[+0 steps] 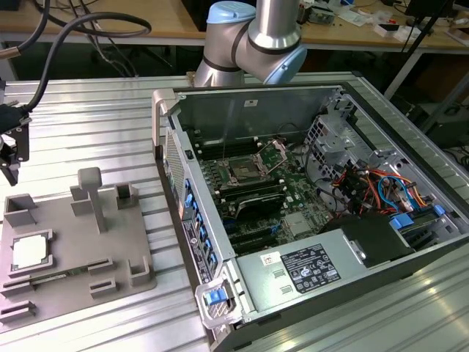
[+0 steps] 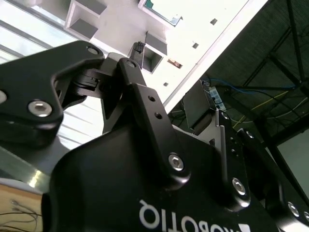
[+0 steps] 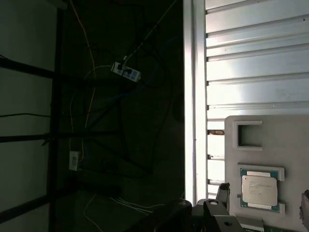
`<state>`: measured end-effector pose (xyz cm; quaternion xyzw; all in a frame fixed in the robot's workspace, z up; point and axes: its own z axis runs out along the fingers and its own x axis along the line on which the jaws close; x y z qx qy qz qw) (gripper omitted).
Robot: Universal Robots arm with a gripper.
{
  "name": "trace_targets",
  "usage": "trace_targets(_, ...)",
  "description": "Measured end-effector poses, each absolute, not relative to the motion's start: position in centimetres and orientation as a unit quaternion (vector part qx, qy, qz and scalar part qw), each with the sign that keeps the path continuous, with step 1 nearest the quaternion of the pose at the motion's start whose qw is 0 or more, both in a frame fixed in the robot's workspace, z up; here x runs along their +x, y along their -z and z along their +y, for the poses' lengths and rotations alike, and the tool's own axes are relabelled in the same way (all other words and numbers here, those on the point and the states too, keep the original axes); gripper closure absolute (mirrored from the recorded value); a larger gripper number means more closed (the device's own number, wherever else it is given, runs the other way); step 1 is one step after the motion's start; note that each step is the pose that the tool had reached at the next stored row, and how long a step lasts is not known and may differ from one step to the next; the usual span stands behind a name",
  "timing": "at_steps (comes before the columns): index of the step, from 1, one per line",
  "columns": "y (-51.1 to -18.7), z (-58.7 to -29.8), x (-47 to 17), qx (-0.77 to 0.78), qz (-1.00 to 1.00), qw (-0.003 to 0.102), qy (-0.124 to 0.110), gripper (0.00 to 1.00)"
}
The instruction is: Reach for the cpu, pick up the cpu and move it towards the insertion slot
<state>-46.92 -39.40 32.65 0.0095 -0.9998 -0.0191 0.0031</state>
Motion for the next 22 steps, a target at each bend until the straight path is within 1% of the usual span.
trace_targets(18, -32.56, -39.40, -46.92, 0.010, -1.000, 0.003, 0.018, 0.40)
trace_targets(19, -32.56, -39.40, -46.92, 0.010, -1.000, 0.003, 0.017, 0.38)
trace_targets(21, -32.55, -39.40, -46.92, 0.010, -1.000, 0.003, 0.017, 0.26)
trace_targets(22, -32.54, -39.39, -46.91, 0.010, -1.000, 0.003, 0.017, 0.26)
